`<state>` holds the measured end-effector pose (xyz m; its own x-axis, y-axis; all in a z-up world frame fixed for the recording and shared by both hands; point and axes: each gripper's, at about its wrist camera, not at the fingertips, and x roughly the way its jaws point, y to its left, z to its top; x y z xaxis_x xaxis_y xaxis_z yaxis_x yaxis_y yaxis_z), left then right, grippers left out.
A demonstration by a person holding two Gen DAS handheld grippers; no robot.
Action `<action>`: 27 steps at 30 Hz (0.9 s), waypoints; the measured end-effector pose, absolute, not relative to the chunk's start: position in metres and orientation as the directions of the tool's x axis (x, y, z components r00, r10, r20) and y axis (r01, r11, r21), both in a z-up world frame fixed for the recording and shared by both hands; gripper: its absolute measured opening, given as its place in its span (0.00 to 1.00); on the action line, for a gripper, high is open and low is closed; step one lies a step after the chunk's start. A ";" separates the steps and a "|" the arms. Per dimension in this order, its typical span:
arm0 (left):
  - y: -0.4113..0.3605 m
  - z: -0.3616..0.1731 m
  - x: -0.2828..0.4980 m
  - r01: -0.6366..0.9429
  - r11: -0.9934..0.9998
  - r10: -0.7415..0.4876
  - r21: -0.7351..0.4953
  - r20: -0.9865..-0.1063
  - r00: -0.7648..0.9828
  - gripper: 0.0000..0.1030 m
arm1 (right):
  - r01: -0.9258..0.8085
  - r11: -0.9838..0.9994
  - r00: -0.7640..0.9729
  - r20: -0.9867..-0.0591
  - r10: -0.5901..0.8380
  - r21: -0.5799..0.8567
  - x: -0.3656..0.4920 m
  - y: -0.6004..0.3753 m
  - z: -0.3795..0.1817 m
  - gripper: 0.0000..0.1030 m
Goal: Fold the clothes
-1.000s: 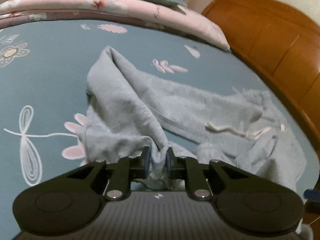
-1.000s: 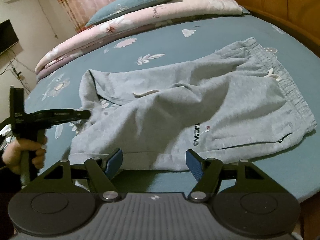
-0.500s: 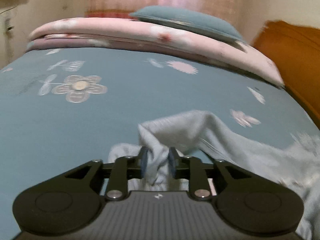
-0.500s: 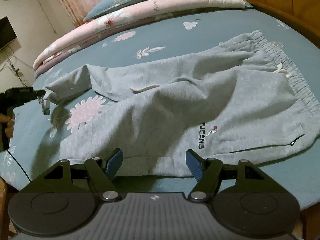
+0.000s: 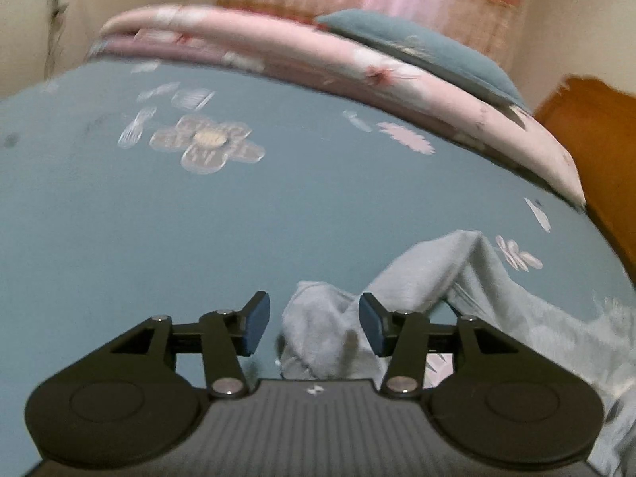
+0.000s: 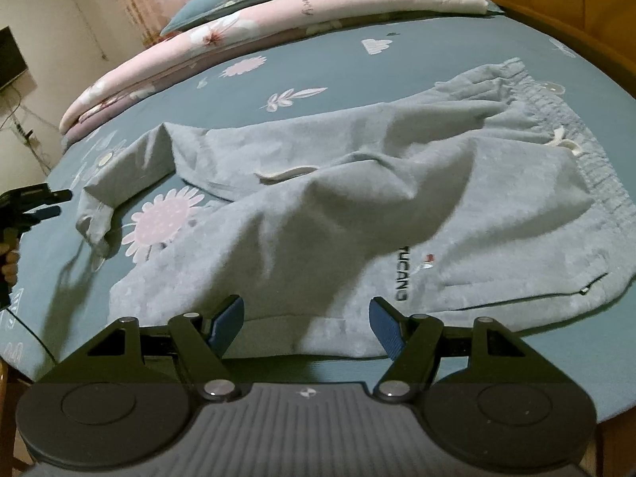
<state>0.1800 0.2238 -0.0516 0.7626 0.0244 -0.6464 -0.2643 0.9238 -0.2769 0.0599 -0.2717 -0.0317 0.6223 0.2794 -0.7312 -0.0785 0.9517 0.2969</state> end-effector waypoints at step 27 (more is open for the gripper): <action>0.227 -0.028 0.211 -0.160 0.984 0.092 -0.071 -0.566 0.819 0.15 | -0.100 0.968 0.626 -0.742 0.239 0.228 0.073 -0.261 -0.025 0.72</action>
